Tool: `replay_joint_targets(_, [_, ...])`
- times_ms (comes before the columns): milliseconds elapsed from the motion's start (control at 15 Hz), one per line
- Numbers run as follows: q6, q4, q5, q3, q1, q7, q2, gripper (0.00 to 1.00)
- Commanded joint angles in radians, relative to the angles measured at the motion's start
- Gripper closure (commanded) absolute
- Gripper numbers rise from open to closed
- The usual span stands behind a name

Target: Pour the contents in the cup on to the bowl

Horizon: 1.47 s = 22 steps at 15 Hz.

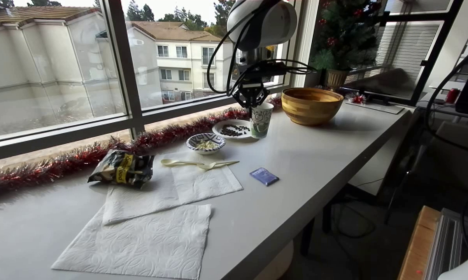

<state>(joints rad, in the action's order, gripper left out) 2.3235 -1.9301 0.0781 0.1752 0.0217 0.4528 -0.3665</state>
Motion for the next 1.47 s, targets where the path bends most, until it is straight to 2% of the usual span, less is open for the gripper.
replay_joint_targets(0, [0.022,0.029,-0.031,-0.016,-0.029,-0.024,-0.032,0.99])
replay_joint_targets(267, [0.124,0.152,-0.225,-0.080,-0.126,-0.174,-0.125,0.99])
replay_joint_targets(667, [0.162,0.396,-0.550,-0.242,-0.304,-0.458,-0.265,0.99])
replay_joint_targets(1067, [0.108,0.594,-0.829,-0.402,-0.447,-0.704,-0.412,0.99])
replay_joint_targets(1400, [-0.043,0.717,-1.029,-0.444,-0.512,-0.872,-0.519,0.99])
